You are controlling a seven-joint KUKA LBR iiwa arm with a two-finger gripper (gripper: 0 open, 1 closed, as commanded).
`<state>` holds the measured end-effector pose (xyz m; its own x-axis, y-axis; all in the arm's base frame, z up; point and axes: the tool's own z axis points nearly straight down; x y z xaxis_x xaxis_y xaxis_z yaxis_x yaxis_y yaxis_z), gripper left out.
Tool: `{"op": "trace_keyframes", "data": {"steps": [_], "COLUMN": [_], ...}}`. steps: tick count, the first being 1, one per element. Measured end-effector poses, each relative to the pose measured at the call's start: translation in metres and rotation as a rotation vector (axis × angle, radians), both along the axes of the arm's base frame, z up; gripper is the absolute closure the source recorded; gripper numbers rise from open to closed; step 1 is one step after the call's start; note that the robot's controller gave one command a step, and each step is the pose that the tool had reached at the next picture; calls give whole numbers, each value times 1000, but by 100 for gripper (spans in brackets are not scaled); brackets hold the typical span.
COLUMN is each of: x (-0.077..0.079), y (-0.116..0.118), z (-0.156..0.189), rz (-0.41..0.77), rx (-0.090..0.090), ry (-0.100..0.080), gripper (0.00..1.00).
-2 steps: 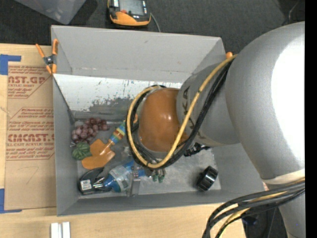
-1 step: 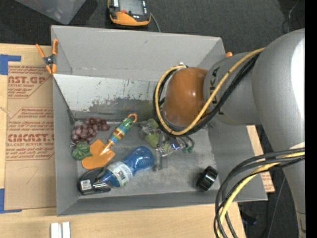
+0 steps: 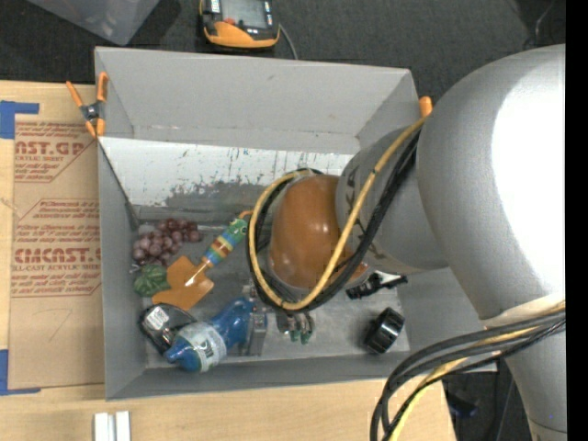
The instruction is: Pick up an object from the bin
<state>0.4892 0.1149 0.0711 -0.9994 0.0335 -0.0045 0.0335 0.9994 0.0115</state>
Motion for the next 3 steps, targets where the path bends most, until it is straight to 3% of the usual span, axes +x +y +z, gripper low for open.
{"op": "trace_keyframes", "data": {"steps": [2,3], "x": [-1,-2], "y": [0,0], "z": [11,37], "rz": [0,1], "rx": [-1,0], "ry": [5,5], "gripper": [100,100]}}
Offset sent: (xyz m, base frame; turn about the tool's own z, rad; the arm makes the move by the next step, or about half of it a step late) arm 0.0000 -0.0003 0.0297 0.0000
